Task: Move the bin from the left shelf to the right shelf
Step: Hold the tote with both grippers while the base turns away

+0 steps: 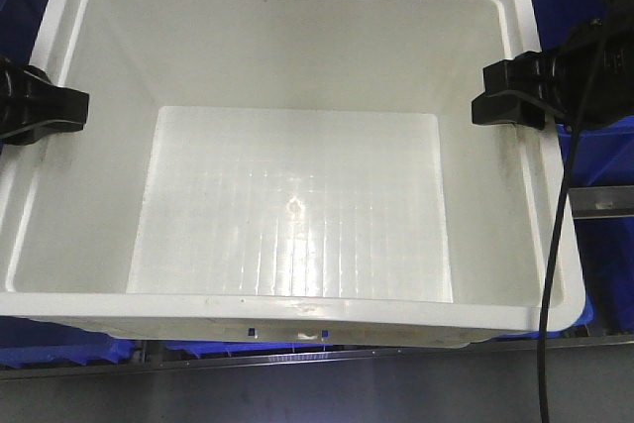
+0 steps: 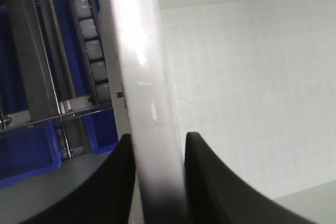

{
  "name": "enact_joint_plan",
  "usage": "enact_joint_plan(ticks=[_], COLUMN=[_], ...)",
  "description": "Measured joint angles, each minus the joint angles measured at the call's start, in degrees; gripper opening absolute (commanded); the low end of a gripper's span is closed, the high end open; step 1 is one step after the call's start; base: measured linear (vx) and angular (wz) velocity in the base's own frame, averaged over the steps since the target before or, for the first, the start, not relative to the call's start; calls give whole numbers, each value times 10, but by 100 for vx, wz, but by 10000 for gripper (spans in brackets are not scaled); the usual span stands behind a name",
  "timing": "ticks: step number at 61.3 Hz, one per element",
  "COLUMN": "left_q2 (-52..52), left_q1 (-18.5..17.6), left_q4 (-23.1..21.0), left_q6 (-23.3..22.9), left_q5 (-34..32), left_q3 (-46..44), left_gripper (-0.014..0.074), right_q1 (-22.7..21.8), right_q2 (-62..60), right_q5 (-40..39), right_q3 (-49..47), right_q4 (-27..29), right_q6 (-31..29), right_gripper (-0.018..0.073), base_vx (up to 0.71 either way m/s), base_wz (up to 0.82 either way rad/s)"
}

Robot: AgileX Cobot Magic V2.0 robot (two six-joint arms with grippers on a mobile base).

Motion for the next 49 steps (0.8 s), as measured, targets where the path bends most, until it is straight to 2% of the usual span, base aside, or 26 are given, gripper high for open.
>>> enact_joint_plan(ticks=[23,49], left_q2=[0,0], left_q1=[0,0], left_q4=[1,1], left_q6=[0,1], left_q5=[0,0], left_q3=[0,0], left_gripper=[-8,-8], right_q1=[0,0], right_q2=[0,0], right_q5=[0,0], right_q3=[0,0], right_q4=[1,1], right_q6=[0,-1], right_gripper=[-4,-4], base_vx=[-15,-10], base_wz=[-20,-45])
